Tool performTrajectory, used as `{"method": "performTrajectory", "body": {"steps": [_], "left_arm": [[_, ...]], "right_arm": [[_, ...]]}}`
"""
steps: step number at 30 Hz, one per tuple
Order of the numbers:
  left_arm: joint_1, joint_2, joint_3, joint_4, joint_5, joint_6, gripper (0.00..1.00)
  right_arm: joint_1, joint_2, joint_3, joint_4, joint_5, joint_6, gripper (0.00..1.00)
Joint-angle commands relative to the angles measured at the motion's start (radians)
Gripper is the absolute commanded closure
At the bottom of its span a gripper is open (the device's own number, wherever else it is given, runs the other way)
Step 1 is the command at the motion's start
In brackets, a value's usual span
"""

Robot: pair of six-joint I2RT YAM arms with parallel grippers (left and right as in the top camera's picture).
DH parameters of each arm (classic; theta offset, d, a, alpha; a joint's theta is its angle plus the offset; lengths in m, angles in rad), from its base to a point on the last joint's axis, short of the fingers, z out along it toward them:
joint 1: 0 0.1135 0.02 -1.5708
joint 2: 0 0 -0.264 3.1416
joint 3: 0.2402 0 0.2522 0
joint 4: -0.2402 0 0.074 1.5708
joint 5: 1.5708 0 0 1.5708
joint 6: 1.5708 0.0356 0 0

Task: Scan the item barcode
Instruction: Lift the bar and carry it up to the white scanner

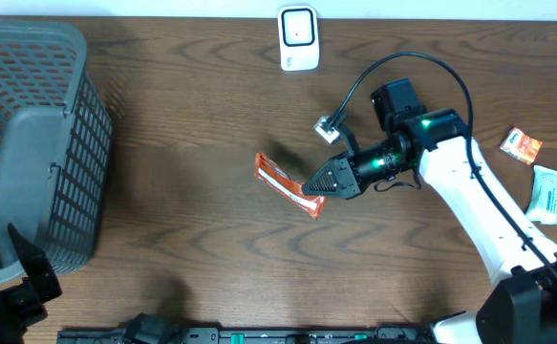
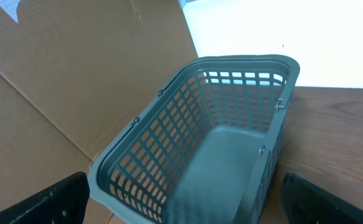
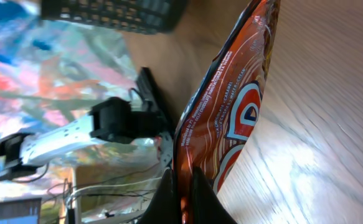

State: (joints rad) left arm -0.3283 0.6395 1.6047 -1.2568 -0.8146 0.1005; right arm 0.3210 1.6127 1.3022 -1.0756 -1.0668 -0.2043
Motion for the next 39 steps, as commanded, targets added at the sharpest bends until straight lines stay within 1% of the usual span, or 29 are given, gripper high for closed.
{"method": "performTrajectory", "body": {"steps": [1, 5, 9, 21, 22, 23, 27, 32, 35, 39], "left_arm": [[0.003, 0.001, 0.003, 0.0, -0.006, -0.012, 0.02], [0.003, 0.001, 0.003, 0.0, -0.006, -0.012, 0.02], [0.003, 0.001, 0.003, 0.0, -0.006, -0.012, 0.02], [0.003, 0.001, 0.003, 0.0, -0.006, -0.012, 0.02], [0.003, 0.001, 0.003, 0.0, -0.006, -0.012, 0.02], [0.003, 0.001, 0.003, 0.0, -0.006, -0.012, 0.02], [0.003, 0.001, 0.003, 0.0, -0.006, -0.013, 0.02], [0.003, 0.001, 0.003, 0.0, -0.006, -0.012, 0.02], [0.003, 0.001, 0.003, 0.0, -0.006, -0.012, 0.02], [0.003, 0.001, 0.003, 0.0, -0.006, -0.012, 0.02]], "right_arm": [[-0.01, -0.003, -0.008, 0.016, -0.136, -0.085, 0.99], [-0.01, -0.003, -0.008, 0.032, -0.227, -0.084, 0.99], [-0.01, -0.003, -0.008, 0.033, -0.262, -0.081, 0.99], [-0.01, -0.003, -0.008, 0.069, -0.256, -0.065, 0.99], [-0.01, -0.003, -0.008, 0.085, -0.224, -0.051, 0.99], [-0.01, -0.003, -0.008, 0.133, -0.104, -0.008, 0.99], [0.0, 0.003, -0.008, 0.264, 0.126, 0.098, 0.99], [0.001, 0.04, -0.008, 0.443, 0.208, 0.112, 0.99], [0.0, 0.083, -0.008, 0.56, 0.33, 0.144, 0.99], [-0.001, 0.138, 0.0, 0.707, 0.517, 0.145, 0.99]]}}
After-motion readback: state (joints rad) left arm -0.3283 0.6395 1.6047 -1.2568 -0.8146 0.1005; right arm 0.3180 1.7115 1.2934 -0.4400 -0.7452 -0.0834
